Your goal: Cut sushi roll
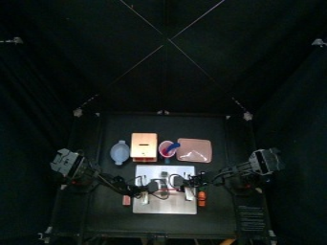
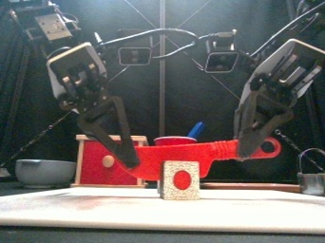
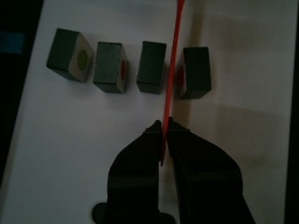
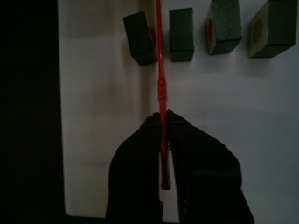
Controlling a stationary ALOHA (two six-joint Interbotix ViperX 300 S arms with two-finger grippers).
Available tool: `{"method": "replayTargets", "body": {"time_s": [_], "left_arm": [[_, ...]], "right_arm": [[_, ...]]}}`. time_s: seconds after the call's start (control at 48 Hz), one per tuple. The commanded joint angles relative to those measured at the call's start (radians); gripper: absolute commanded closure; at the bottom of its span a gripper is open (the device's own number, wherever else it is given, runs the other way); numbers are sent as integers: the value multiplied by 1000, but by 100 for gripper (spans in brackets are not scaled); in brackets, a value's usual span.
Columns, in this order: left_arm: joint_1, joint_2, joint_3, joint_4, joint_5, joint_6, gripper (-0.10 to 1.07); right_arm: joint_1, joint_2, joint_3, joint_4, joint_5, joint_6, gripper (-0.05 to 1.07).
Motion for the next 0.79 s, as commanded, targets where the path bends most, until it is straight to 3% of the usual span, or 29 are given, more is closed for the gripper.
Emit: {"method": "replayTargets", "body": {"time_s": [0.0, 0.229, 0.458, 0.604, 0.771], "left_arm": [[2, -52, 3, 3, 40, 23, 53], [6, -117, -32, 44, 40, 77, 46], [8, -118, -40, 60, 41, 74, 22], [8, -123, -40, 61, 51, 77, 10], [5, -126, -40, 64, 67, 77, 10]], "right_arm": [[15, -61, -9, -5, 71, 0, 68], [14, -112, -43, -2, 179, 3, 67], [-8, -152, -69, 8, 285, 6, 67], [-8, -190, -58, 80, 351, 9, 67], [-14, -264, -11, 239, 403, 23, 67]]}}
